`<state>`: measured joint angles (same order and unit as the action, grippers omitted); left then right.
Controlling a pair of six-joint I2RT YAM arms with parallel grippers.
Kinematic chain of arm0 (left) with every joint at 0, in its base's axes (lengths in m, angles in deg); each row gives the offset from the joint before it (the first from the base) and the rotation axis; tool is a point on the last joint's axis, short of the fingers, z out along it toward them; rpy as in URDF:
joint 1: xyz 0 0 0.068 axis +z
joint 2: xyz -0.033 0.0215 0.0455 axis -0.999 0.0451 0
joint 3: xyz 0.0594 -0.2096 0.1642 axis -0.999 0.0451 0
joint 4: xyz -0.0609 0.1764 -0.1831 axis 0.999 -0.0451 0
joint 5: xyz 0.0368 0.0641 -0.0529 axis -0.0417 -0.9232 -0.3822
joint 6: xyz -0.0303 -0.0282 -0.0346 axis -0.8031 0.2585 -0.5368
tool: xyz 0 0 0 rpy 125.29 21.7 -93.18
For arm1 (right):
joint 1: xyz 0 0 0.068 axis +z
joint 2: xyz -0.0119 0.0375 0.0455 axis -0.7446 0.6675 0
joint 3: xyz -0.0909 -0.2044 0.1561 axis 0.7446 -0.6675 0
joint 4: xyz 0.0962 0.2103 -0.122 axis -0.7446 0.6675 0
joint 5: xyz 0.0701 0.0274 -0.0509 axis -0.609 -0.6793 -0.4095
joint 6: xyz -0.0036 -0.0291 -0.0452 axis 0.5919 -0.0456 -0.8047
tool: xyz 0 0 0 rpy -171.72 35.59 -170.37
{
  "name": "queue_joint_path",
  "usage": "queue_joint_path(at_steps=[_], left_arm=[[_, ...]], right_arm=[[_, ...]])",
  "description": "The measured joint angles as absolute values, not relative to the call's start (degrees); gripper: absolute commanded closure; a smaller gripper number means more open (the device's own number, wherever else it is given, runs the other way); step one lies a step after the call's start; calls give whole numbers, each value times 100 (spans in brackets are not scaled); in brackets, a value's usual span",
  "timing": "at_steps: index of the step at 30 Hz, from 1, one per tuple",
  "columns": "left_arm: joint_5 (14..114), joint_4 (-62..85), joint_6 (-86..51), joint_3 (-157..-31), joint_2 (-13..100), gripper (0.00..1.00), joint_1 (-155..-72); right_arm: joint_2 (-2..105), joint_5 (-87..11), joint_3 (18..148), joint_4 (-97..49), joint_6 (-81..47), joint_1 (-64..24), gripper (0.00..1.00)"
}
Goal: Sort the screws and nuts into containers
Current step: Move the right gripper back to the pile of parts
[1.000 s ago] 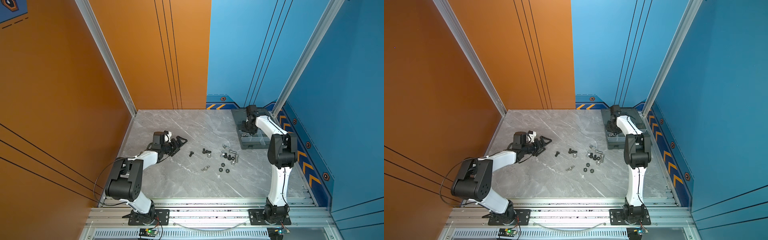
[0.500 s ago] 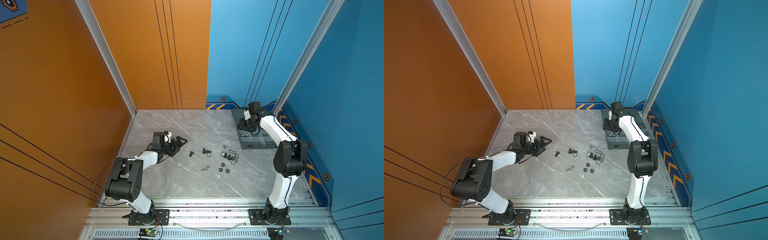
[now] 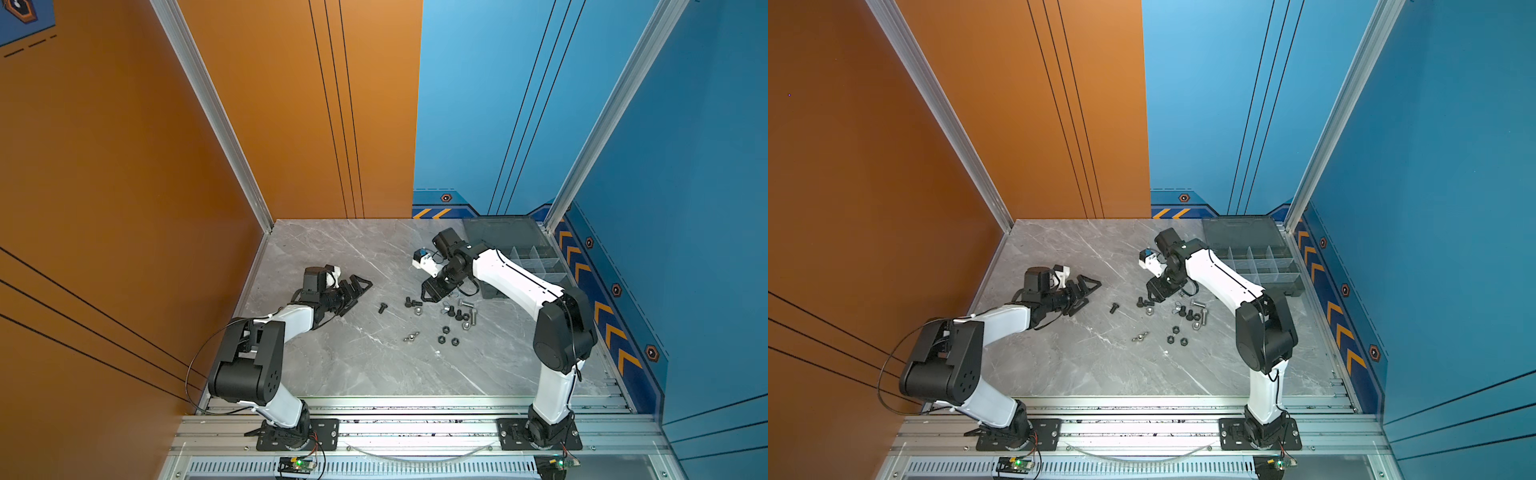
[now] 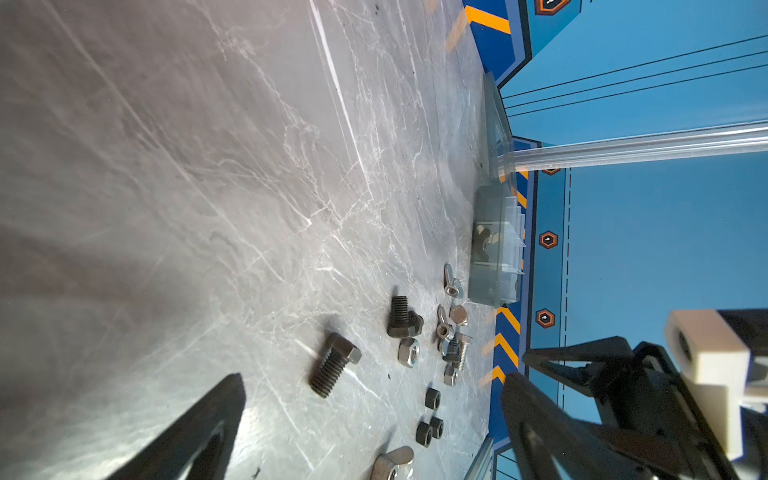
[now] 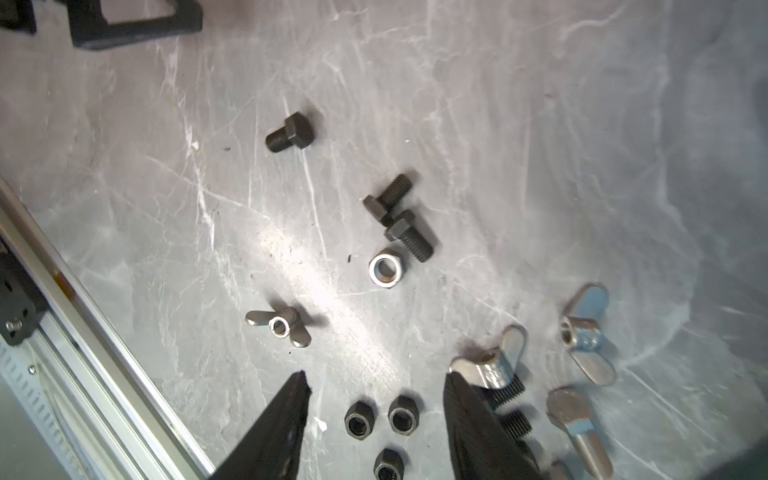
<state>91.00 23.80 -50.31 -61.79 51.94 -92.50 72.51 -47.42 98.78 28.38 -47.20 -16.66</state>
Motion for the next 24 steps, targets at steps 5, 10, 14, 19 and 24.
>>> queue_joint_path(at_steps=[5,10,14,19,24], left_arm=[[9117,2380,-5031,-6080,5069,2,-9114],[9120,2380,-5031,-5975,4978,2,-9011],[9144,2378,-5031,-5936,4960,2,-8976],[9168,2380,-5031,-5925,4960,2,-8939],[9194,2378,-5031,-5853,4956,2,-8909]], right_arm=[[7361,-4745,9703,2886,-5179,-1323,42],[7428,-4797,9471,2892,-5527,-1032,40],[7514,-4887,9366,2897,-5717,-844,34],[7695,-4900,9360,2892,-5800,-569,32],[7861,-4911,9360,2886,-5815,-335,32]])
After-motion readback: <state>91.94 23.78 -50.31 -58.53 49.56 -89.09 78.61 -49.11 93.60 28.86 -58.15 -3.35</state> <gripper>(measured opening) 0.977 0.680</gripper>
